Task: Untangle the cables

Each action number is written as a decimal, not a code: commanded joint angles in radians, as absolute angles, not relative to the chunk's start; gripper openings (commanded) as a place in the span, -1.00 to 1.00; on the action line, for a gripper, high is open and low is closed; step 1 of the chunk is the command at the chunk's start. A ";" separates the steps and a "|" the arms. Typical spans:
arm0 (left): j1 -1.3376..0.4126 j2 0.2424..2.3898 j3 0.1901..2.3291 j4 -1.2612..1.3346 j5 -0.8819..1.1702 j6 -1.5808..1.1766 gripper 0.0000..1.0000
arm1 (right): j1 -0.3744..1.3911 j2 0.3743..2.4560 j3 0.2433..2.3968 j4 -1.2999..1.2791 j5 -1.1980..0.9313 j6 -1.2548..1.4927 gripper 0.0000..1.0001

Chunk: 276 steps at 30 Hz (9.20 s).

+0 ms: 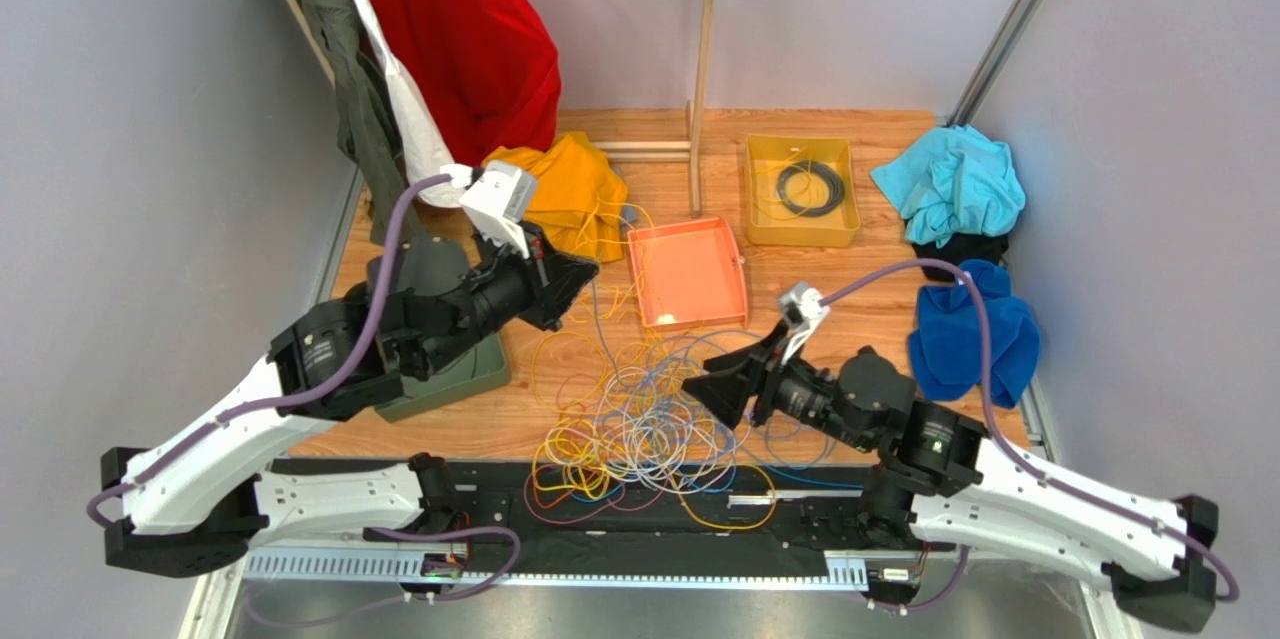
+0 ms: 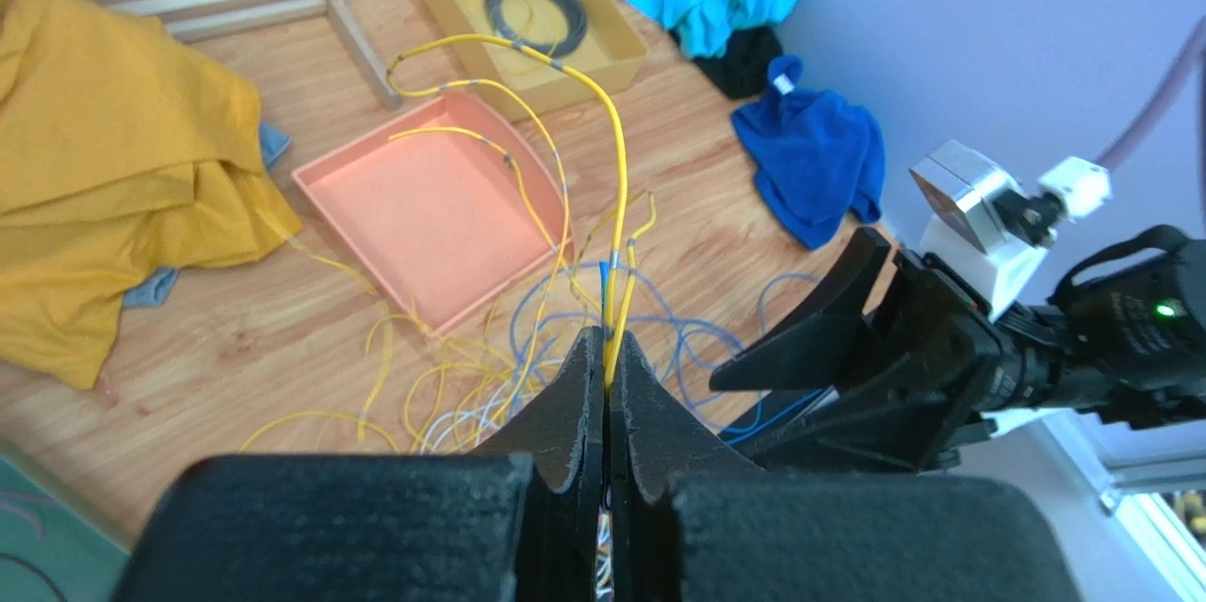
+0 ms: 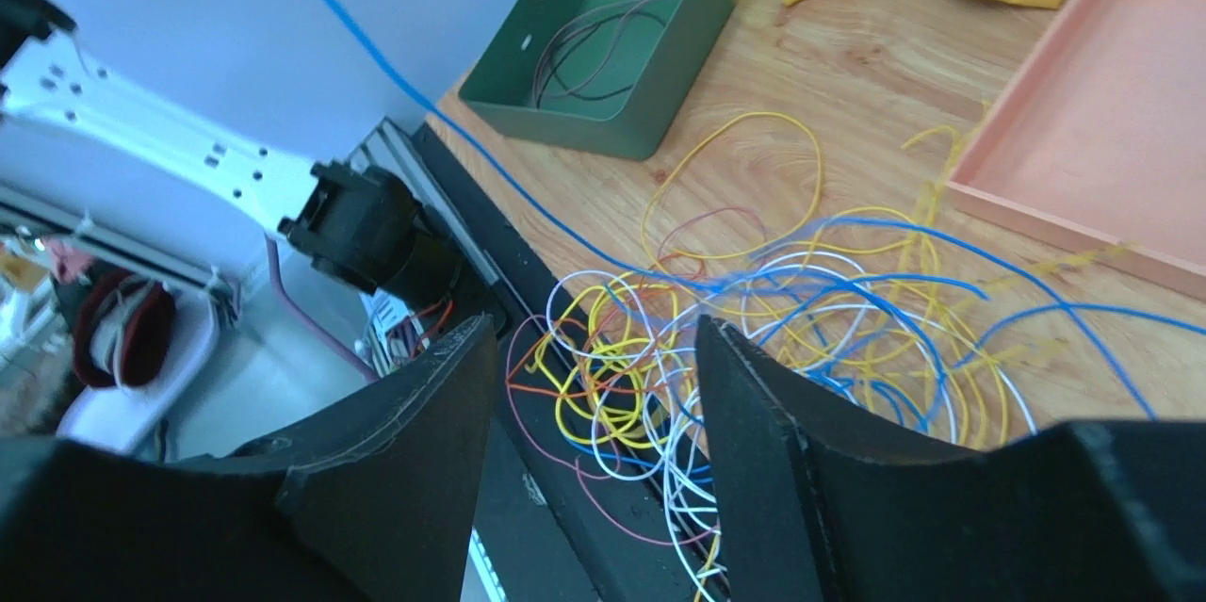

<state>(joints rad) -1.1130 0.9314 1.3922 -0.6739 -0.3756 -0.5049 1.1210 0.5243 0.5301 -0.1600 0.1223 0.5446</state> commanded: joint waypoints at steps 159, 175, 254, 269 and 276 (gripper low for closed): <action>-1.121 0.563 0.117 -0.083 -0.255 -1.040 0.11 | 0.653 1.692 1.020 0.153 0.179 0.353 -1.00; -1.121 0.581 0.120 -0.072 -0.241 -1.039 0.11 | 0.692 1.703 1.051 0.042 0.265 0.368 -0.50; -1.121 0.351 0.437 -0.342 -0.446 -0.796 0.13 | 1.675 0.920 1.371 -0.669 0.575 0.328 -1.00; -1.121 0.489 0.560 0.113 -0.094 -0.528 0.53 | 1.686 1.081 1.963 -0.707 0.468 0.160 -1.00; -1.146 0.653 0.572 0.349 0.051 -0.508 0.93 | 1.686 1.166 2.091 -0.741 0.433 0.155 -1.00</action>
<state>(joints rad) -1.1229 0.6106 0.5529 0.1200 -0.0772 -0.5503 1.6810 1.1393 2.0518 -0.7067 0.4648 0.1902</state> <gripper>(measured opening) 0.956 0.011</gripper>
